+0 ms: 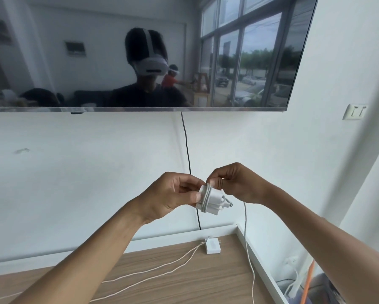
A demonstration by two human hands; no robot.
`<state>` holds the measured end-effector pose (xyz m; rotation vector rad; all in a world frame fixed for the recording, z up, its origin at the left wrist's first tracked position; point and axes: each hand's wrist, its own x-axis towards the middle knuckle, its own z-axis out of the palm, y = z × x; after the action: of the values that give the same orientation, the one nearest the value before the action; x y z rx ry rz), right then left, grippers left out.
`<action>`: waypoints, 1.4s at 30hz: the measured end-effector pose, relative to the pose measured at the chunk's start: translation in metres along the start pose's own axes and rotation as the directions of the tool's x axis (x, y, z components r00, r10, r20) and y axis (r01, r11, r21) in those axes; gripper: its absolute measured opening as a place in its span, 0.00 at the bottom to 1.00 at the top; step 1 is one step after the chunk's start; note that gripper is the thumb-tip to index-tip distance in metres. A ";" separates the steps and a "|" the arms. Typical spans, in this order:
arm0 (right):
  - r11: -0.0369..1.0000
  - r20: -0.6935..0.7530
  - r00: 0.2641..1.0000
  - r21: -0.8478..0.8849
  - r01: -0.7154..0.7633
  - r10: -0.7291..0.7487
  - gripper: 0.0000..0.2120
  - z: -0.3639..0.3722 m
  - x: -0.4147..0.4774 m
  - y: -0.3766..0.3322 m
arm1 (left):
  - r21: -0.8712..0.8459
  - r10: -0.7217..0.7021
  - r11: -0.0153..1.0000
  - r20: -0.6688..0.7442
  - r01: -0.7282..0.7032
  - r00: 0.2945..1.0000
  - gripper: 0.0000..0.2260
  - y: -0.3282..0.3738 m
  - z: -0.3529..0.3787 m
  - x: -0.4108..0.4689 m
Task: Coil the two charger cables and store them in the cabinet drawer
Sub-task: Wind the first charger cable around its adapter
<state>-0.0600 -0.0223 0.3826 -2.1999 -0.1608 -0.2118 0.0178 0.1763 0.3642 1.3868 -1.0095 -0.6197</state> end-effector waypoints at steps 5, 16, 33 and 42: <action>0.979 -0.075 0.997 0.203 0.001 0.014 0.25 0.019 -0.001 0.015 | -0.150 0.016 0.988 -0.133 -0.036 0.991 0.14 0.013 0.001 0.005; 0.941 -0.260 0.966 -0.328 -0.088 0.000 0.11 0.070 -0.019 0.013 | -0.055 -0.126 0.992 -0.498 0.113 0.858 0.04 -0.008 -0.001 0.015; 0.559 -0.040 0.993 -0.829 0.031 -0.114 0.12 0.035 -0.026 -0.023 | 0.237 -0.032 0.954 -0.528 0.184 0.849 0.09 -0.023 0.004 0.012; 0.410 0.026 0.991 -0.909 0.079 -0.133 0.10 0.023 -0.022 -0.034 | 0.414 0.003 0.895 -0.377 0.166 0.926 0.07 -0.028 0.011 0.011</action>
<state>-0.0854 0.0155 0.3909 -3.3114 -0.1807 -0.5316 0.0185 0.1577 0.3382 1.8729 -0.8104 -0.1716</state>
